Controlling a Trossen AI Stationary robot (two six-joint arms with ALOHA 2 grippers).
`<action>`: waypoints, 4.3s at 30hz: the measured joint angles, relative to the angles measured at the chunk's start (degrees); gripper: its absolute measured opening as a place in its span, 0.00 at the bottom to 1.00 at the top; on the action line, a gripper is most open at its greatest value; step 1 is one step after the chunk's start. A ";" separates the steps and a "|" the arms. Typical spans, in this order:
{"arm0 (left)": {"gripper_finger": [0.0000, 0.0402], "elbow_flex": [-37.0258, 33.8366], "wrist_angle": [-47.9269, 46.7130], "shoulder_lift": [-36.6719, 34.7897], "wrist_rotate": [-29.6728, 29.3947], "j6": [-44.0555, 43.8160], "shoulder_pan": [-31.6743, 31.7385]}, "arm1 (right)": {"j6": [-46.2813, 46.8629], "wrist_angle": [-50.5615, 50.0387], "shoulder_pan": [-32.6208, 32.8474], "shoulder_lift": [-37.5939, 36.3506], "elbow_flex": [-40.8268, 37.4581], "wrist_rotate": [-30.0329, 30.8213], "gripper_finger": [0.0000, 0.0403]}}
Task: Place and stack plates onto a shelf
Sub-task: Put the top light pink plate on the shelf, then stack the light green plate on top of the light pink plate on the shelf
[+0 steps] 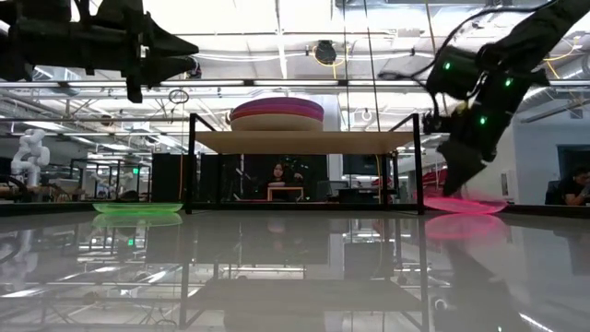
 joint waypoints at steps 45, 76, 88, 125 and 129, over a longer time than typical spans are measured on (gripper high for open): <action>0.39 0.00 -0.38 0.00 -0.93 -0.49 0.00 | -9.24 9.50 5.05 -17.40 15.59 11.49 0.00; 0.39 0.00 -0.59 0.00 -1.51 -0.23 0.00 | -34.04 19.13 9.85 22.06 26.43 13.65 0.00; 0.39 0.00 -0.69 0.01 -1.51 -0.25 0.00 | -36.05 19.51 9.48 21.79 28.59 12.77 0.00; 0.39 0.36 -7.40 -0.01 -0.96 2.09 0.00 | -30.61 18.43 16.07 6.63 28.39 12.97 0.37; 0.39 4.87 -21.55 0.00 -0.99 2.64 -0.02 | -30.25 18.65 19.70 1.12 25.95 10.12 0.37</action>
